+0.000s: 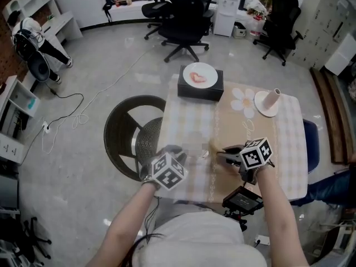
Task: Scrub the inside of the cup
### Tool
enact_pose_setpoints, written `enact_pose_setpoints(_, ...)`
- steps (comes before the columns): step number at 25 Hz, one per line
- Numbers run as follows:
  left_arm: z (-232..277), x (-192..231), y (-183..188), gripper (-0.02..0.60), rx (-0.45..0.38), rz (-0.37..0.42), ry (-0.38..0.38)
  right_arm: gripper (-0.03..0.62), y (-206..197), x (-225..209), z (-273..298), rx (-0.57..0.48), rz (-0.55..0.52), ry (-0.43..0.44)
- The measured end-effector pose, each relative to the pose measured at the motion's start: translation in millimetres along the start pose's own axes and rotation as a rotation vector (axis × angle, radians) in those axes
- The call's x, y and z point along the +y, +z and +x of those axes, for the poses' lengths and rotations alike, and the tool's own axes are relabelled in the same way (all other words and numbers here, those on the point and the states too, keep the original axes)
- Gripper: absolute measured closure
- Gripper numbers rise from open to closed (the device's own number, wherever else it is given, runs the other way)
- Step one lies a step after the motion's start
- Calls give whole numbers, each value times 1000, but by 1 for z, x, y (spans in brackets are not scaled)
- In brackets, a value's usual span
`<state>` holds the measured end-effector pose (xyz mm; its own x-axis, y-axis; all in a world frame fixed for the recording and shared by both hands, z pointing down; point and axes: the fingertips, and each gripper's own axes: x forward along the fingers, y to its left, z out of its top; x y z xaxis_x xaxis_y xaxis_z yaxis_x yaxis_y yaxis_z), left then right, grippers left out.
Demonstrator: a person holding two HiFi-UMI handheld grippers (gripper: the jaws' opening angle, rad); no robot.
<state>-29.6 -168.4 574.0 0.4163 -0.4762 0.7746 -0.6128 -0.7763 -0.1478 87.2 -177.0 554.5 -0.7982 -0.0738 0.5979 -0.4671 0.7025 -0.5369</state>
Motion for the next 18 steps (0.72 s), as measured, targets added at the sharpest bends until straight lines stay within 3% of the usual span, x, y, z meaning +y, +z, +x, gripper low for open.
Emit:
enact_pose_setpoints(7, -4, -2, 1, 531, 15, -161, -46, 546, -3, 3, 0, -58, 113, -37)
enact_pose_setpoints(13, -7, -6, 7, 531, 4, -211, -60, 546, -17, 12, 5, -26, 131, -66)
enact_pose_setpoints(18, -8, -10, 10, 531, -12, -303, -78, 546, -25, 21, 6, -46, 160, -46)
